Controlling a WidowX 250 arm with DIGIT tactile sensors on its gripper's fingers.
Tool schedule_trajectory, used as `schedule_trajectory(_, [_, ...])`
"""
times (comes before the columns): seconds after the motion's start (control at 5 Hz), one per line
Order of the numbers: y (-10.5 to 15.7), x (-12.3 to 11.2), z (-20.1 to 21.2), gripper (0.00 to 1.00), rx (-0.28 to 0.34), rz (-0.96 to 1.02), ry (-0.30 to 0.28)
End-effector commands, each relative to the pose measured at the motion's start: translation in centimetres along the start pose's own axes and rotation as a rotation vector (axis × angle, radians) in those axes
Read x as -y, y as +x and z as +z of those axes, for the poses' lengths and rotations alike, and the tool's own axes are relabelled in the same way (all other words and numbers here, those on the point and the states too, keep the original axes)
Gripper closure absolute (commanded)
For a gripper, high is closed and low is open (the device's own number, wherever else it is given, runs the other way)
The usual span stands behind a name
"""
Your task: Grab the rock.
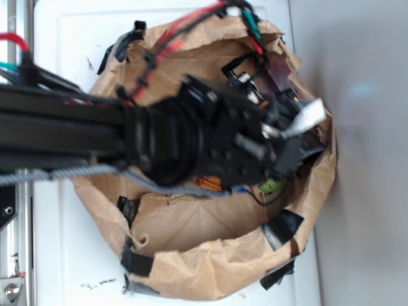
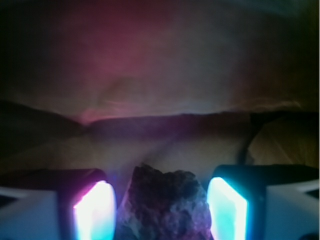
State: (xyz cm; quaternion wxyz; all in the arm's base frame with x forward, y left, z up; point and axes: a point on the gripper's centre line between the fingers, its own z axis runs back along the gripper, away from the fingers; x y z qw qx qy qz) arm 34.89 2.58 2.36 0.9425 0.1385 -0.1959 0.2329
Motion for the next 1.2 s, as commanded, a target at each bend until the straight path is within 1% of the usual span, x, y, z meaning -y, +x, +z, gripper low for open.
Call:
schedule_trajectory(0.0, [-3.0,0.4,0.6,1.0,0.015,-0.021,0.002])
schedule_trajectory(0.2, [-2.9,-1.2,4.0,1.0,0.02,-0.033,-0.078])
schedule_trajectory(0.4, [-2.6,-4.0,7.8,1.0,-0.007,-0.084,-0.19])
schedule_trajectory(0.6, [-3.1,-6.0,10.4,1.0,-0.009,-0.141,-0.229])
schedule_trajectory(0.8, [-2.8,-7.7,13.0,1.0,-0.029,-0.169,-0.264])
schedule_trajectory(1.0, [-2.0,-8.2,15.0,1.0,-0.033,-0.192,-0.266])
